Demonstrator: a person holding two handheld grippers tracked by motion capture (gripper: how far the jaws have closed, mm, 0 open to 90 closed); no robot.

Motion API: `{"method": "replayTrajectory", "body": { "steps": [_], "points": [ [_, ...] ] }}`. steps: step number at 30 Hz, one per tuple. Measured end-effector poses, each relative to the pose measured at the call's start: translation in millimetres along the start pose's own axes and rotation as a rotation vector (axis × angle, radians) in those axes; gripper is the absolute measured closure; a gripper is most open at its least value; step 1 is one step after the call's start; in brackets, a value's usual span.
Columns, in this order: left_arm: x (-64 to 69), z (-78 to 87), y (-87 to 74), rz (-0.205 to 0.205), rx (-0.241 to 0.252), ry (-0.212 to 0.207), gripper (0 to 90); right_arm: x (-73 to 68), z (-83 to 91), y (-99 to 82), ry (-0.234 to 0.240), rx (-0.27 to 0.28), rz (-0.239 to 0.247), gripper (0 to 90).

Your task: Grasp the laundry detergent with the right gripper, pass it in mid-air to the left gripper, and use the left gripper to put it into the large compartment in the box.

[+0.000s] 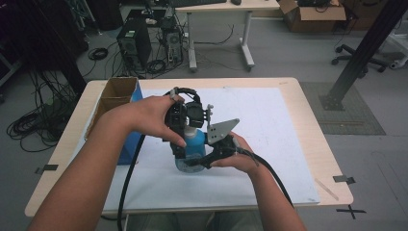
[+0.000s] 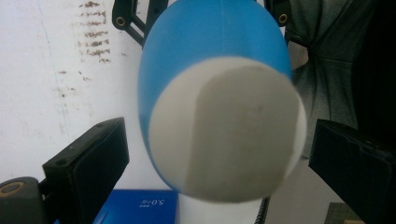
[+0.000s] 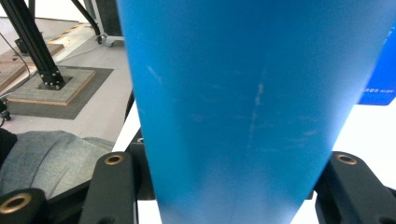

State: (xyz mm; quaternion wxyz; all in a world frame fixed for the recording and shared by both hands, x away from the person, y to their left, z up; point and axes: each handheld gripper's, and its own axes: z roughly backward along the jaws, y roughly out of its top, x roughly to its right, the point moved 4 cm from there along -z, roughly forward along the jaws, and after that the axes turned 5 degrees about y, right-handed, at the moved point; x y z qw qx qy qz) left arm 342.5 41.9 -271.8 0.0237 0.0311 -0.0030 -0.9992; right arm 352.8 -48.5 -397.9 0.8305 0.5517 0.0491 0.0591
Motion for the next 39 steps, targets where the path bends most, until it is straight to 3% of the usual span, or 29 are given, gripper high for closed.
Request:
{"method": "replayTrajectory", "body": {
  "steps": [28,39],
  "points": [
    [3.9,-1.8,5.1,0.000,0.005,0.027,5.9,-1.6,-8.6,11.6,0.008,-0.003,0.019,44.4],
    [3.9,-3.6,6.5,-0.001,0.001,0.037,10.8,-2.1,-9.5,15.5,0.006,0.006,0.040,44.5]
  ]
}}
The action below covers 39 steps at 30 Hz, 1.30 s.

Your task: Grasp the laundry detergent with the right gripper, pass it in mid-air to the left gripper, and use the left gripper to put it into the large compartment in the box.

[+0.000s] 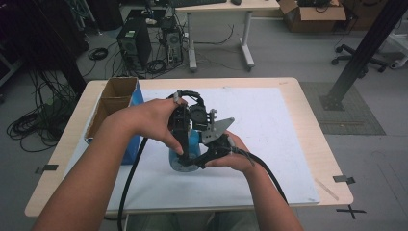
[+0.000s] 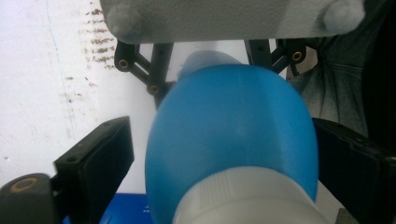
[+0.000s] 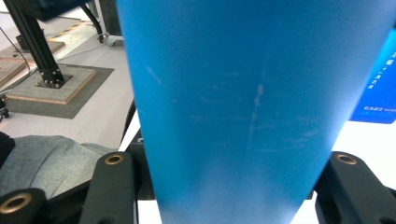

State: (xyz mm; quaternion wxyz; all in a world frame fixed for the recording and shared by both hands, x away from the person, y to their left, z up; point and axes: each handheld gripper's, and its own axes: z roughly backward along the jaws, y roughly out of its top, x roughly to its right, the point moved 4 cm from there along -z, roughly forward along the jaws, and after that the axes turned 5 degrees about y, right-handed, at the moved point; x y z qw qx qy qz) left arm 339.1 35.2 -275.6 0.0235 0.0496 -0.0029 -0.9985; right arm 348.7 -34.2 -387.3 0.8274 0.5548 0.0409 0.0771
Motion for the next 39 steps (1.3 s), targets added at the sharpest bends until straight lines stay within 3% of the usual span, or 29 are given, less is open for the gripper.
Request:
{"method": "replayTrajectory", "body": {
  "steps": [39],
  "points": [
    [4.5,0.6,-3.3,-0.050,-0.024,0.011,38.0,-1.8,-1.2,2.3,-0.008,0.006,0.004,44.6]
  ]
}}
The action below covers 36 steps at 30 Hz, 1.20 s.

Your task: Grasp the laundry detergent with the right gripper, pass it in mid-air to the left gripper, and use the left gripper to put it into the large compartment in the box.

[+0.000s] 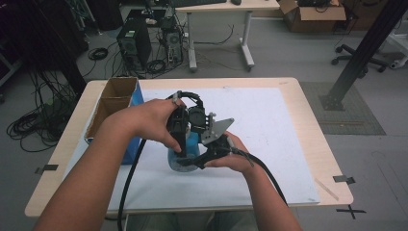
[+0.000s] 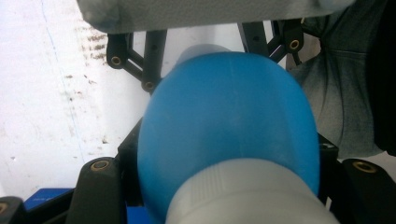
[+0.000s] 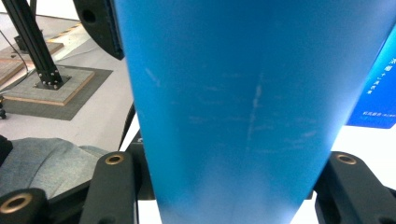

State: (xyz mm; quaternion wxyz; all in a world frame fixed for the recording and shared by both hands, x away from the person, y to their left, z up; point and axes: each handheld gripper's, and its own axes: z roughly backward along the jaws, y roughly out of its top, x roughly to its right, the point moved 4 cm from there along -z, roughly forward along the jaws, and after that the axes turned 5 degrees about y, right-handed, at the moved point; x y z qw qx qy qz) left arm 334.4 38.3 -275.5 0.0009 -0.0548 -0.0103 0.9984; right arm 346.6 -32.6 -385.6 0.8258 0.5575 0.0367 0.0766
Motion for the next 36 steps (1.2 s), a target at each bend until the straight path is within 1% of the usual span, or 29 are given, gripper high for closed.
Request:
{"method": "replayTrajectory", "body": {
  "steps": [6,14,17,20,21,22,24,27,30,32,33,34,35,36],
  "points": [
    [0.1,-0.1,0.6,-0.005,-0.010,0.000,38.5,-0.7,-0.7,-0.9,0.001,0.005,-0.004,44.7],
    [0.4,1.9,1.4,-0.002,-0.022,0.001,38.7,-1.2,-0.5,0.3,0.002,0.016,-0.002,44.4],
    [1.0,1.9,1.9,-0.002,-0.029,0.002,38.8,-1.1,-1.8,0.4,-0.008,0.022,0.008,43.9],
    [1.6,2.3,2.4,-0.005,-0.031,0.002,38.8,-2.1,-2.6,0.6,-0.008,0.023,0.009,43.5],
    [1.9,2.9,3.0,-0.001,-0.025,0.000,38.8,-2.1,-2.6,0.6,-0.008,0.023,0.009,43.5],
    [1.7,3.3,3.5,-0.005,-0.016,0.006,38.8,-2.3,-2.4,0.9,-0.011,0.030,0.011,43.3],
    [1.6,3.6,3.5,-0.007,-0.022,0.007,38.8,-2.1,-2.1,0.9,-0.014,0.030,0.012,43.1],
    [1.9,4.3,4.1,-0.009,-0.027,0.009,38.8,-2.3,-1.7,0.3,-0.016,0.040,0.000,42.6],
    [2.4,4.3,5.4,-0.010,-0.026,0.007,38.8,-2.7,-1.3,0.1,-0.017,0.041,0.003,42.2],
    [2.5,4.4,5.9,-0.011,-0.028,0.004,38.8,-2.7,-0.9,-0.6,-0.026,0.047,-0.016,38.4],
    [3.3,4.8,6.5,-0.009,-0.031,0.000,38.8,-3.0,-0.6,-1.7,-0.026,0.059,-0.026,35.1],
    [3.3,4.8,6.5,-0.009,-0.031,0.000,38.8,-3.0,-0.6,-1.7,-0.026,0.059,-0.026,35.1],
    [3.3,5.0,7.1,-0.013,-0.031,0.000,38.8,-2.4,-0.5,-2.2,-0.036,0.065,-0.033,30.2],
    [4.0,5.2,8.2,-0.016,-0.030,-0.004,38.8,-1.2,-0.3,-3.5,-0.061,0.079,-0.055,22.2]
  ]
}}
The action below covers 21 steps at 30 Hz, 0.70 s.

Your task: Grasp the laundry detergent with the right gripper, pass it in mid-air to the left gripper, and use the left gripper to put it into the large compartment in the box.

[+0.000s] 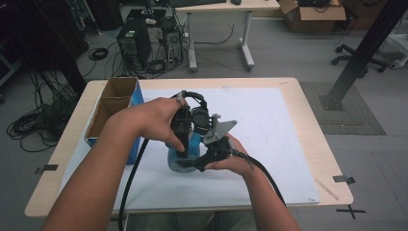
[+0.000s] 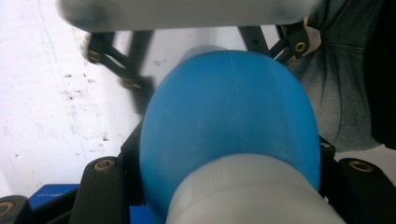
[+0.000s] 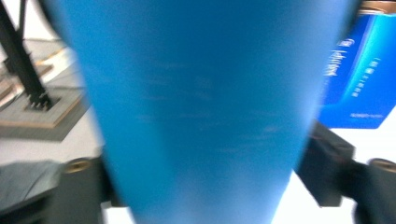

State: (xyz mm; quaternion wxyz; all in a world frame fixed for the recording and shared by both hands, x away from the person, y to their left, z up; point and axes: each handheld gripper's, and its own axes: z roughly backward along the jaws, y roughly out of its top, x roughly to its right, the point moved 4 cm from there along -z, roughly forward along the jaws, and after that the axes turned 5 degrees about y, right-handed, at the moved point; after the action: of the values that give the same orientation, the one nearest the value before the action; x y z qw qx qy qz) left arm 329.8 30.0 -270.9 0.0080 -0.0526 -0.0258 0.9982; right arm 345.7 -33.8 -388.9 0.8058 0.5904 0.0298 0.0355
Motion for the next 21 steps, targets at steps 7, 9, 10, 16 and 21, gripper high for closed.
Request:
{"method": "replayTrajectory", "body": {
  "steps": [7,9,10,16,21],
  "points": [
    [1.3,2.1,3.4,-0.005,-0.005,-0.004,38.8,0.0,2.7,-2.5,-0.023,0.013,-0.009,14.9],
    [1.3,3.1,4.5,-0.009,-0.008,-0.002,38.8,-0.8,5.0,-2.7,-0.034,0.018,-0.015,12.1],
    [1.4,3.6,5.4,-0.009,-0.010,-0.004,38.8,-1.3,5.8,-3.0,-0.038,0.020,-0.020,11.9],
    [1.3,3.2,6.7,-0.003,-0.012,-0.004,38.8,-2.4,11.3,-5.1,-0.056,0.025,-0.031,5.3],
    [-0.3,3.9,7.4,-0.005,-0.018,-0.003,38.8,-4.5,18.5,-4.8,-0.061,0.024,-0.033,0.7]
  ]
}}
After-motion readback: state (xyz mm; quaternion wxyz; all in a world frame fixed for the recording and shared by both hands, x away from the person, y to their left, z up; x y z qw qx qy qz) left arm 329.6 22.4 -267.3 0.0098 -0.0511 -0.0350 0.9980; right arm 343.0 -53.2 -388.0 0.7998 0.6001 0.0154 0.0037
